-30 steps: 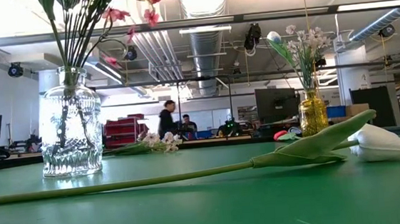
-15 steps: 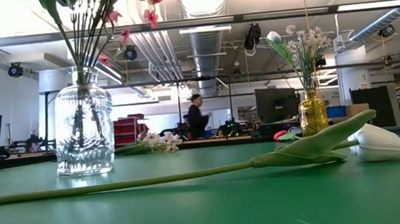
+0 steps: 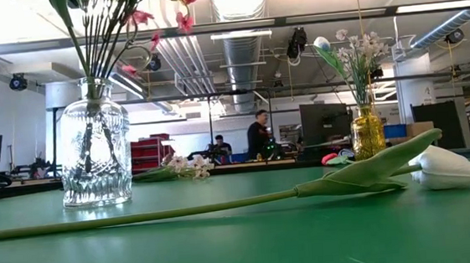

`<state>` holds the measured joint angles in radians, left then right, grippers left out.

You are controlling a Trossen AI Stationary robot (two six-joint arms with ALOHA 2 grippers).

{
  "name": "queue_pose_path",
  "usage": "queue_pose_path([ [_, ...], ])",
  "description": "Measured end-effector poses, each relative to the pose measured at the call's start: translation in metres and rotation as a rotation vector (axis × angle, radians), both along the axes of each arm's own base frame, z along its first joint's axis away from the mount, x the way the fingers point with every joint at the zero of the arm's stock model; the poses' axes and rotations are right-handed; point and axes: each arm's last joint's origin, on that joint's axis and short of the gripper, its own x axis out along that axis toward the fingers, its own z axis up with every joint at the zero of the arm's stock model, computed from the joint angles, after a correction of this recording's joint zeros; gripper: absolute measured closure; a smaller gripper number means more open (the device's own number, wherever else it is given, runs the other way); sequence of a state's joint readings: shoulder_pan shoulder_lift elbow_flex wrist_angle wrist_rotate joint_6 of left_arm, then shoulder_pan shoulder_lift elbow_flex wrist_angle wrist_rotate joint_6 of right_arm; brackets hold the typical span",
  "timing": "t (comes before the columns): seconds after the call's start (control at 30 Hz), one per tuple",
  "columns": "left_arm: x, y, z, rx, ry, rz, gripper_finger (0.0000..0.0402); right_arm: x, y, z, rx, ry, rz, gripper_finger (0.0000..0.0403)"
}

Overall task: Sort flowers into vase by color
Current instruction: Put the pink flowers into the transparent vase

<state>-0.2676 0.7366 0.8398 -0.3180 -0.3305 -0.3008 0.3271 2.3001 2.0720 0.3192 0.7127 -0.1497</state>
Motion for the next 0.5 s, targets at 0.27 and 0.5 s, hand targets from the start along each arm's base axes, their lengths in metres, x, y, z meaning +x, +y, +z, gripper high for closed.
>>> queue_pose_path([
  [0.27, -0.0057, 0.0016, 0.0008, 0.008, 0.002, -0.002, 0.0093, -0.0012, 0.0038, 0.0, -0.004, 0.002, 0.002, 0.0279],
  [0.5, -0.0103, 0.0028, 0.0031, 0.003, -0.016, -0.002, 0.0093, -0.0019, 0.0058, 0.0, 0.0, 0.0, 0.006, 0.0227],
])
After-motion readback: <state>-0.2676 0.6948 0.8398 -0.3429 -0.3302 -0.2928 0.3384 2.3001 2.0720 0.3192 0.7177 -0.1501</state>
